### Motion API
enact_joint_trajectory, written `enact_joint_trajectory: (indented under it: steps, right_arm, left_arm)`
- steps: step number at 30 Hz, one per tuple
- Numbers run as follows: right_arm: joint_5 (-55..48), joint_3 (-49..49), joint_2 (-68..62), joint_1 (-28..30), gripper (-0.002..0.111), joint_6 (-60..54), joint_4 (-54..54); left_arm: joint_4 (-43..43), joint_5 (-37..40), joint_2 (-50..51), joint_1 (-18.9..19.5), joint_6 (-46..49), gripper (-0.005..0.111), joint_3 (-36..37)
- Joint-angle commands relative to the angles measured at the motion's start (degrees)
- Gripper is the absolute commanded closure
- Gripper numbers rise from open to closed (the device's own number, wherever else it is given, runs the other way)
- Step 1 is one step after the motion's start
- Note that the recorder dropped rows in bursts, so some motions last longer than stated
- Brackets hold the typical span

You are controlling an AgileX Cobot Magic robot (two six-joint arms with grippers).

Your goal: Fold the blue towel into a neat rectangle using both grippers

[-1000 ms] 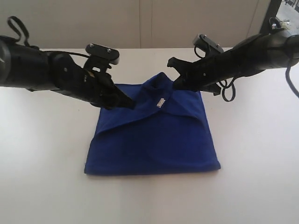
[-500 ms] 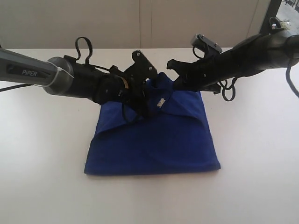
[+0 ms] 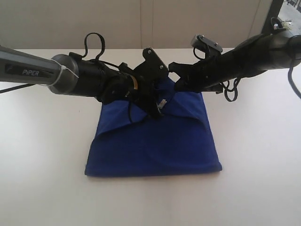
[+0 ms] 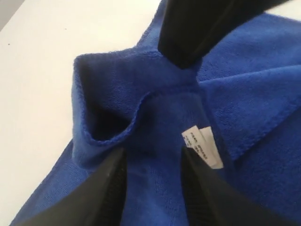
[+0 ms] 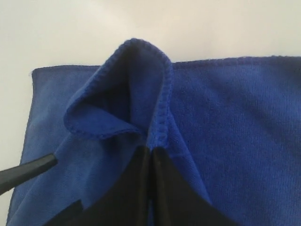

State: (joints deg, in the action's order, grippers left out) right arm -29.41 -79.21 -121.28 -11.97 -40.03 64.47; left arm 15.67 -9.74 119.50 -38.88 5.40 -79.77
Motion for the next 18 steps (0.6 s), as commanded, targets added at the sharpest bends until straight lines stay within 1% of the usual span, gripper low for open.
enact_joint_trajectory:
  steps: [1, 6, 12, 13, 15, 17, 18]
  right_arm:
    - [0.04, -0.15, 0.51, -0.01, 0.108, -0.88, -0.64]
    - [0.17, -0.15, 0.51, -0.01, 0.108, -0.88, -1.52]
    - [0.17, -0.15, 0.51, -0.01, 0.108, -0.88, -1.52]
    - [0.17, -0.15, 0.51, -0.01, 0.108, -0.88, -1.52]
    - [0.28, -0.15, 0.51, -0.01, 0.108, -0.88, -1.52]
    - [0.28, -0.15, 0.51, -0.01, 0.108, -0.88, -1.52]
    - [0.28, -0.15, 0.51, -0.01, 0.108, -0.88, -1.52]
  left_arm:
    - [2.2, 1.89, -2.11, -1.24, -6.09, 0.063, -0.27]
    - [2.84, 2.27, -2.77, -2.08, -9.4, 0.063, -0.27]
    - [3.94, 7.92, -3.59, -3.57, -14.04, 0.063, -0.41]
    - [3.94, 10.08, -4.31, -3.71, -15.31, 0.065, -0.89]
    - [2.01, 18.01, -5.88, -3.71, -16.26, 0.069, -2.64]
    - [-1.87, 26.84, -7.14, -3.48, -14.86, 0.073, -4.7]
    - [-4.12, 29.36, -7.7, -3.17, -12.63, 0.074, -5.36]
